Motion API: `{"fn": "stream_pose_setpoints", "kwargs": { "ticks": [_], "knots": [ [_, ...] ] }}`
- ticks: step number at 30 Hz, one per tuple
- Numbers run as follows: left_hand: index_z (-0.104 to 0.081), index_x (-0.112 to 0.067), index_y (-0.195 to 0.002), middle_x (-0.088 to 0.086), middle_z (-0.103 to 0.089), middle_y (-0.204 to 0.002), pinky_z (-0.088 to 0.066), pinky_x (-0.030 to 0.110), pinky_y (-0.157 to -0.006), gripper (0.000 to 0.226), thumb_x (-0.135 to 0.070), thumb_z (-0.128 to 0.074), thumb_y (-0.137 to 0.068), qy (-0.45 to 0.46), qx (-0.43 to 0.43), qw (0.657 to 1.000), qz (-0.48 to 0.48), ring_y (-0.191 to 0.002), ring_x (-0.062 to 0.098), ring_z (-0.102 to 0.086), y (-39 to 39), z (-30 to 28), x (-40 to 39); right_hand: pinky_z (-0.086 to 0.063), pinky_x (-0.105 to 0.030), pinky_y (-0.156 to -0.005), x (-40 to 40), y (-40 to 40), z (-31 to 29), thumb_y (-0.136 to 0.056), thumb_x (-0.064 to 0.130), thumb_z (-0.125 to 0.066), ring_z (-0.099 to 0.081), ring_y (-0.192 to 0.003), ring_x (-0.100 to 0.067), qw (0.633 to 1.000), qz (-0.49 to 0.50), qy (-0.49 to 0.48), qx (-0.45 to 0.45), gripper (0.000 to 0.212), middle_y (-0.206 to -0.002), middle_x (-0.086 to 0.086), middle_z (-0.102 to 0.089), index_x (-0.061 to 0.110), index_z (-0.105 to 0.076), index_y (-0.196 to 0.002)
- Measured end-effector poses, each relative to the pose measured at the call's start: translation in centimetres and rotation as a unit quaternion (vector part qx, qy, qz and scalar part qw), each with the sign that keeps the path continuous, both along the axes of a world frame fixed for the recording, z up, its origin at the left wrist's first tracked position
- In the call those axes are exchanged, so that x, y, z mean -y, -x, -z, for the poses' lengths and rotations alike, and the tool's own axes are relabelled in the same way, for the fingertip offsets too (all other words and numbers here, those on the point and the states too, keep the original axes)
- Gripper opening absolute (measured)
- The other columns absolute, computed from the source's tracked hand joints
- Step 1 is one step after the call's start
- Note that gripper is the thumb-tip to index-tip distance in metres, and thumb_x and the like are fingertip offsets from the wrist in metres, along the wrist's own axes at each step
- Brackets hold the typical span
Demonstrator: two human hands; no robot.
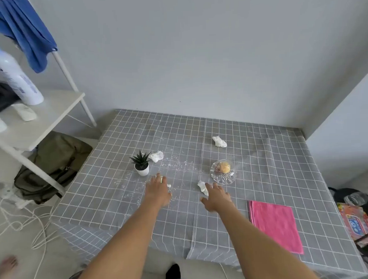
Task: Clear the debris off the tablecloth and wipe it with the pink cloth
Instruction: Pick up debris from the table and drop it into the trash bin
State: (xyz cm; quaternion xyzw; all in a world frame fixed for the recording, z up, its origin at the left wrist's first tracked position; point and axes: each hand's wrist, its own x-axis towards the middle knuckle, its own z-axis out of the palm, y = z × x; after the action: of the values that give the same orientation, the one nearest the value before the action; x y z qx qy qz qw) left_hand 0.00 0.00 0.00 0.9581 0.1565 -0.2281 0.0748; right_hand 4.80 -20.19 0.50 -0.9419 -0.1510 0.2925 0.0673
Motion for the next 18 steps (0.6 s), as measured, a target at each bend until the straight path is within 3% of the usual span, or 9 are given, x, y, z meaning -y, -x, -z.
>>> {"fn": "stream_pose_setpoints", "kwargs": {
  "ticks": [5,10,18],
  "knots": [
    [-0.003,-0.011,-0.151,0.014,0.003,-0.159,-0.015,0.043,-0.118,0.076,-0.027,-0.052,-0.096,0.007,0.006,1.000,0.003,-0.146,0.034,-0.006,-2.3,1.8,-1.3,-0.017,-0.048,-0.117,-1.5,-1.2,2.8,-0.102,0.027,-0.037,-0.005,-0.148,-0.026,1.000,0.014,0.002,0.016,0.059,-0.162,-0.007,-0.001,0.022,-0.009,-0.153],
    [0.000,-0.012,-0.152,0.016,0.006,-0.159,-0.009,0.044,-0.120,0.076,-0.016,-0.051,-0.096,0.039,0.025,0.999,-0.002,-0.146,0.035,-0.002,-2.2,4.9,-2.2,-0.016,-0.043,-0.120,-2.0,-0.8,5.7,-0.096,0.008,-0.043,-0.001,-0.149,-0.026,0.996,0.038,-0.025,0.076,0.069,-0.162,-0.006,0.004,0.021,-0.007,-0.153],
    [-0.007,-0.011,-0.152,0.014,0.001,-0.159,-0.023,0.040,-0.117,0.074,0.006,-0.047,-0.092,0.094,0.134,0.986,-0.031,-0.146,0.033,-0.005,-1.5,6.1,-1.9,-0.029,-0.035,-0.115,-2.6,-0.9,6.6,-0.089,-0.010,-0.042,-0.017,-0.146,-0.028,0.986,0.046,-0.071,0.141,0.067,-0.159,-0.012,-0.017,0.012,-0.024,-0.150]
  ]
}}
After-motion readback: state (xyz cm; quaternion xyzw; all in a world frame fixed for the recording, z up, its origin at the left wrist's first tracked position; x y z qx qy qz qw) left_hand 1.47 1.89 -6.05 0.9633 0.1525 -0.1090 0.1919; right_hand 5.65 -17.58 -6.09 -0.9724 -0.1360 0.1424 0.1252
